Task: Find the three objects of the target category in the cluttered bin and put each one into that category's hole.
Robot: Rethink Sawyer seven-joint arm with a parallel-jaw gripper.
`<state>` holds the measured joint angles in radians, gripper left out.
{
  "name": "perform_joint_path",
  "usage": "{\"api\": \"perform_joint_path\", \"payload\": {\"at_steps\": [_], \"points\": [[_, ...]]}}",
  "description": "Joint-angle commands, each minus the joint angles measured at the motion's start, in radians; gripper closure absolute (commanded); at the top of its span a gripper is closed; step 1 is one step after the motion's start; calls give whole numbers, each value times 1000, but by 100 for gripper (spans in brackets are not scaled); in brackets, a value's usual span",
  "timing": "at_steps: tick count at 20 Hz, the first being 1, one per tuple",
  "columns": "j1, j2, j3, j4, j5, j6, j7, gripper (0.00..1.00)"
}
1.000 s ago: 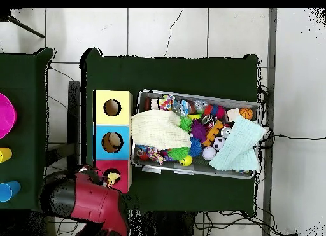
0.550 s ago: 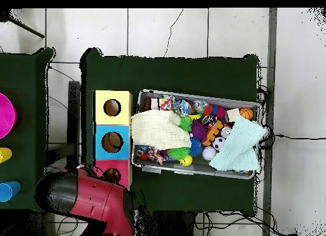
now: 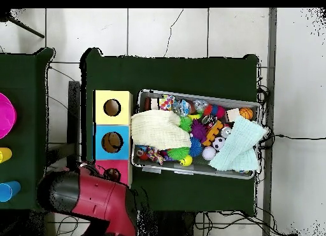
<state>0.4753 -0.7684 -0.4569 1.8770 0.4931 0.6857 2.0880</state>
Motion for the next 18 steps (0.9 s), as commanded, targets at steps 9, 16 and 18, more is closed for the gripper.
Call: {"api": "perform_joint_path", "payload": {"at_steps": [9,16,18], "points": [[-169,97,69,-21,-116,-200,74,0],[-244,97,106,0,-163,-262,39,0],[-258,97,116,2,-175,-269,36,0]]}}
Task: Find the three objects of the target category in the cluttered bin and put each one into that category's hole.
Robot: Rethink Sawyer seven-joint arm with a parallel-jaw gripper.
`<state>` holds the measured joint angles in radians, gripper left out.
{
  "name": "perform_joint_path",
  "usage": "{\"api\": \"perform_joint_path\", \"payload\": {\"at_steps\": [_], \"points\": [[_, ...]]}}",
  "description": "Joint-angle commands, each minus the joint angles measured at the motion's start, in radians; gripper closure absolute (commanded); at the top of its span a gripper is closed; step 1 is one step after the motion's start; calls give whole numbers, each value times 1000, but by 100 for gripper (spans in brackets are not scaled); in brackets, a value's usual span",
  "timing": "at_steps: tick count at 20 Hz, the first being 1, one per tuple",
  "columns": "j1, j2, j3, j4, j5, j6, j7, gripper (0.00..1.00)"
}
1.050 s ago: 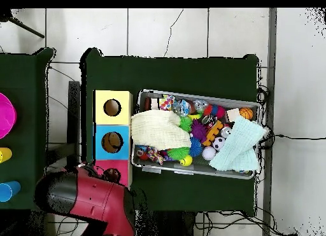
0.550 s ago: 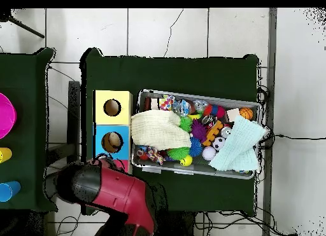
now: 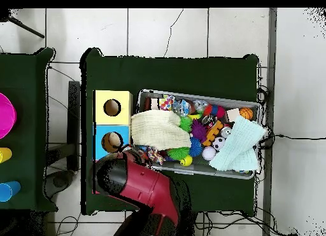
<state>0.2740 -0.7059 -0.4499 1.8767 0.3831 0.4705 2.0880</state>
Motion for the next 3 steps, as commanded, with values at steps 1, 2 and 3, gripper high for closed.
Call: {"api": "perform_joint_path", "payload": {"at_steps": [1,2,3], "points": [[-62,33,112,2,-72,-54,34,0],[-68,32,116,2,-78,-54,33,0],[-73,30,119,2,-84,-54,32,0]]}}
